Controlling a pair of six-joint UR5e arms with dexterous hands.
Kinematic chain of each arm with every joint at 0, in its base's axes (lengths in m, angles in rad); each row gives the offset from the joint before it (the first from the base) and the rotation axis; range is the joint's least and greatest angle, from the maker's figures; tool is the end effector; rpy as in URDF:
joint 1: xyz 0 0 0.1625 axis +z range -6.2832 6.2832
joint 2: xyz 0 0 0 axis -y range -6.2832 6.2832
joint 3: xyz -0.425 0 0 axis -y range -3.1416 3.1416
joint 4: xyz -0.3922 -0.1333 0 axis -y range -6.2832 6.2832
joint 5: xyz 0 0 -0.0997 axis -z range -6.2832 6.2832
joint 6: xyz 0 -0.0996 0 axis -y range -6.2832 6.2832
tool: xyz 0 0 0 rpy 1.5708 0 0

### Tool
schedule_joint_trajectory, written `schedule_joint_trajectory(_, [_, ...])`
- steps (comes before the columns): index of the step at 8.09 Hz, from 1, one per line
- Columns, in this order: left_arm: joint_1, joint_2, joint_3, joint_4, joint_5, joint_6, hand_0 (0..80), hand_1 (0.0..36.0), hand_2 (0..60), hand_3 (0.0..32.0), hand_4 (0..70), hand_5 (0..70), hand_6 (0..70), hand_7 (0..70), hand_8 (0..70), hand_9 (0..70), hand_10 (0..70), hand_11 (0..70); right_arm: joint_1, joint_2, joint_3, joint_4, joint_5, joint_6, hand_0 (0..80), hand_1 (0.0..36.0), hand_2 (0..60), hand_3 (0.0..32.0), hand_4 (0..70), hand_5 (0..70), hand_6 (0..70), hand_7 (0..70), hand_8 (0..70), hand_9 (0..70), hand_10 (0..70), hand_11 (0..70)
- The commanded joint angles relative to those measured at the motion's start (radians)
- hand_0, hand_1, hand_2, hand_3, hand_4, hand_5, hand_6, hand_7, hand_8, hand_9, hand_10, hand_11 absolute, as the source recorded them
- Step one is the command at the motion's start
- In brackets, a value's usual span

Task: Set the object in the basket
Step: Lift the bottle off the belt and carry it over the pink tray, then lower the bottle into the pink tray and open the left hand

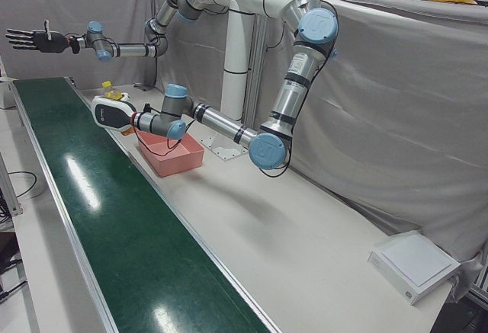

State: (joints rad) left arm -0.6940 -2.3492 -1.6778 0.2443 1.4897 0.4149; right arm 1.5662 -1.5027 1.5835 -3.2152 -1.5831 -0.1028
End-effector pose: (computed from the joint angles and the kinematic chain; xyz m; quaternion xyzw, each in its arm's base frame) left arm 0.4368 -0.5474 0.1820 -0.1868 0.8736 -0.3795 0.2407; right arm 0.1297 -0.5207 0.6538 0.0305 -0.7090 0.7033 0.0422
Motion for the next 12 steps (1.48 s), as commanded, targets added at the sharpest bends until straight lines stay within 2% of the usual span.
schedule_joint_trajectory(1, [0.160, 0.004, -0.057, -0.010, 0.001, 0.057, 49.4, 17.2, 60.0, 0.0, 70.0, 70.0, 60.8, 70.0, 63.4, 70.0, 70.0, 70.0, 0.000, -0.001, 0.000, 0.000, 0.000, 0.000, 0.0, 0.0, 0.0, 0.0, 0.0, 0.0, 0.0, 0.0, 0.0, 0.0, 0.0, 0.0])
schedule_joint_trajectory(3, [0.267, 0.004, -0.063, -0.016, 0.000, 0.109, 49.0, 16.1, 60.0, 0.0, 70.0, 70.0, 58.3, 70.0, 61.2, 70.0, 69.3, 70.0, 0.000, -0.001, 0.000, 0.000, 0.000, 0.000, 0.0, 0.0, 0.0, 0.0, 0.0, 0.0, 0.0, 0.0, 0.0, 0.0, 0.0, 0.0])
schedule_joint_trajectory(4, [0.301, 0.005, -0.065, -0.017, 0.000, 0.136, 48.8, 13.9, 52.9, 0.0, 70.0, 70.0, 54.5, 70.0, 58.6, 70.0, 67.0, 70.0, 0.000, -0.001, 0.000, 0.000, 0.000, 0.000, 0.0, 0.0, 0.0, 0.0, 0.0, 0.0, 0.0, 0.0, 0.0, 0.0, 0.0, 0.0])
schedule_joint_trajectory(5, [0.315, 0.034, -0.065, -0.072, 0.000, 0.140, 48.2, 10.2, 31.7, 0.0, 61.1, 63.5, 40.1, 66.5, 48.3, 68.8, 57.1, 70.0, 0.000, -0.001, 0.000, 0.000, 0.002, 0.000, 0.0, 0.0, 0.0, 0.0, 0.0, 0.0, 0.0, 0.0, 0.0, 0.0, 0.0, 0.0])
schedule_joint_trajectory(6, [0.321, 0.083, -0.066, -0.139, 0.001, 0.142, 47.7, 7.0, 2.8, 0.0, 32.6, 37.2, 13.6, 34.4, 27.1, 42.7, 42.4, 59.9, 0.000, -0.001, 0.000, 0.000, 0.000, 0.000, 0.0, 0.0, 0.0, 0.0, 0.0, 0.0, 0.0, 0.0, 0.0, 0.0, 0.0, 0.0])
schedule_joint_trajectory(7, [0.321, 0.103, -0.066, -0.175, 0.001, 0.142, 48.5, 7.3, 0.0, 0.0, 20.3, 27.9, 3.1, 21.2, 17.0, 28.8, 31.8, 46.2, 0.000, -0.001, 0.000, 0.000, 0.000, 0.000, 0.0, 0.0, 0.0, 0.0, 0.0, 0.0, 0.0, 0.0, 0.0, 0.0, 0.0, 0.0])
schedule_joint_trajectory(8, [0.323, 0.114, -0.066, -0.196, 0.003, 0.143, 47.9, 6.3, 0.0, 0.0, 13.6, 21.5, 0.0, 9.9, 12.5, 18.3, 20.0, 29.9, 0.000, -0.001, 0.000, 0.000, 0.000, -0.001, 0.0, 0.0, 0.0, 0.0, 0.0, 0.0, 0.0, 0.0, 0.0, 0.0, 0.0, 0.0])
schedule_joint_trajectory(9, [0.323, 0.114, -0.066, -0.204, 0.003, 0.143, 47.9, 5.8, 0.0, 0.0, 10.1, 11.5, 0.0, 4.1, 8.2, 11.0, 7.7, 12.1, 0.000, -0.001, 0.000, 0.000, 0.000, -0.001, 0.0, 0.0, 0.0, 0.0, 0.0, 0.0, 0.0, 0.0, 0.0, 0.0, 0.0, 0.0])
schedule_joint_trajectory(10, [0.324, 0.113, -0.066, -0.204, 0.004, 0.142, 48.2, 6.2, 0.0, 0.0, 11.7, 6.5, 0.0, 2.5, 5.8, 8.2, 5.3, 8.6, 0.000, 0.001, 0.000, 0.000, 0.000, -0.001, 0.0, 0.0, 0.0, 0.0, 0.0, 0.0, 0.0, 0.0, 0.0, 0.0, 0.0, 0.0])
schedule_joint_trajectory(11, [0.324, 0.113, -0.068, -0.203, 0.006, 0.142, 48.6, 6.6, 0.0, 0.0, 14.0, 6.6, 0.0, 2.2, 5.8, 8.2, 4.1, 6.9, 0.000, -0.001, 0.000, 0.000, 0.000, -0.001, 0.0, 0.0, 0.0, 0.0, 0.0, 0.0, 0.0, 0.0, 0.0, 0.0, 0.0, 0.0])
schedule_joint_trajectory(12, [0.323, 0.114, -0.077, -0.192, 0.006, 0.142, 49.0, 7.0, 0.0, 0.0, 15.9, 7.8, 0.0, 2.3, 5.8, 8.7, 4.8, 8.0, 0.000, -0.001, 0.000, 0.000, 0.000, 0.000, 0.0, 0.0, 0.0, 0.0, 0.0, 0.0, 0.0, 0.0, 0.0, 0.0, 0.0, 0.0])
